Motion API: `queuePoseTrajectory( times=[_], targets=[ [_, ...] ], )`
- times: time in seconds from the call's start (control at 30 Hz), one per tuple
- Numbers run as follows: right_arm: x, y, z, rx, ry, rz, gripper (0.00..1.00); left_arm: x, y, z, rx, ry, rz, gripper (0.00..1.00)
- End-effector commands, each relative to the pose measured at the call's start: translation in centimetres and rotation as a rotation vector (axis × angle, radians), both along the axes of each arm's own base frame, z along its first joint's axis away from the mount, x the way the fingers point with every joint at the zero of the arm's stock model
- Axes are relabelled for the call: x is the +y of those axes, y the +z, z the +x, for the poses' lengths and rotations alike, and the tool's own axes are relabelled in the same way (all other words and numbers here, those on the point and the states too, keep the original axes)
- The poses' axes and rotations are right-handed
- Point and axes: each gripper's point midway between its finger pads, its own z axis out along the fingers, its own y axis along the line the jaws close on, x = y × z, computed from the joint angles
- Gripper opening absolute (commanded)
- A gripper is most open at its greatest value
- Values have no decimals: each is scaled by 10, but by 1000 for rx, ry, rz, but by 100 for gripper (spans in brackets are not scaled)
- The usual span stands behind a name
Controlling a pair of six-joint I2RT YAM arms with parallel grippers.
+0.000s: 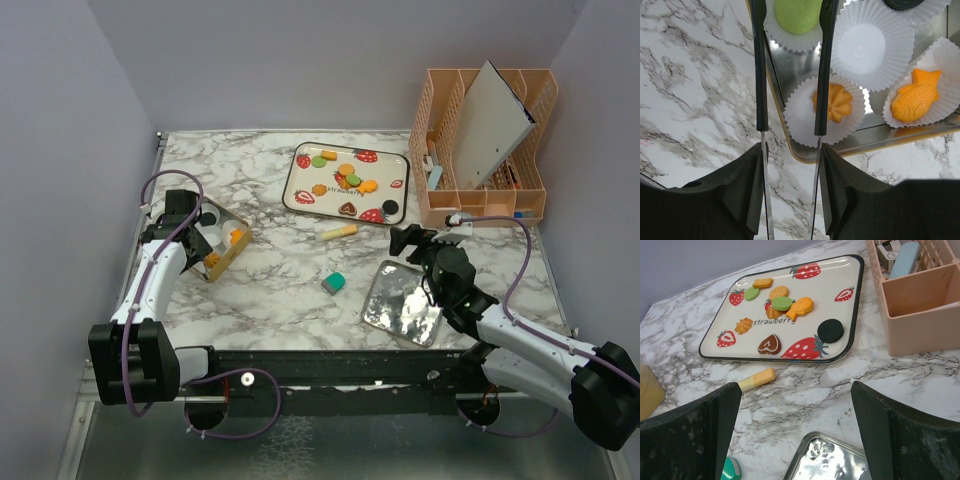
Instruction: Pack the cookies
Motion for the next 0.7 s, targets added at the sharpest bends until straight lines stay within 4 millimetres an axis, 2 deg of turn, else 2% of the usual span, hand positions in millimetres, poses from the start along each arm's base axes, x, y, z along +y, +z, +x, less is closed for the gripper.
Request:
queuePoseTrajectory(
  times=[0.0,0.13,0.27,0.53,0.67],
  targets=[
    [-3,-3,-1,-3,-5,-2,100,7,5,3,-25,11,29,49],
    [-3,-3,0,-4,-7,-3,100,7,8,3,-35,9,30,48],
    [-3,-3,-1,-3,-7,-5,100,4,15,6,-58,-6,23,44],
    [-2,-4,0,1,-7,-7,100,-7,44,14,-123,-101,-8,39],
    [-2,-4,0,-1,-7,-7,100,-20,56,19,-139,-187,-51,37]
  ],
)
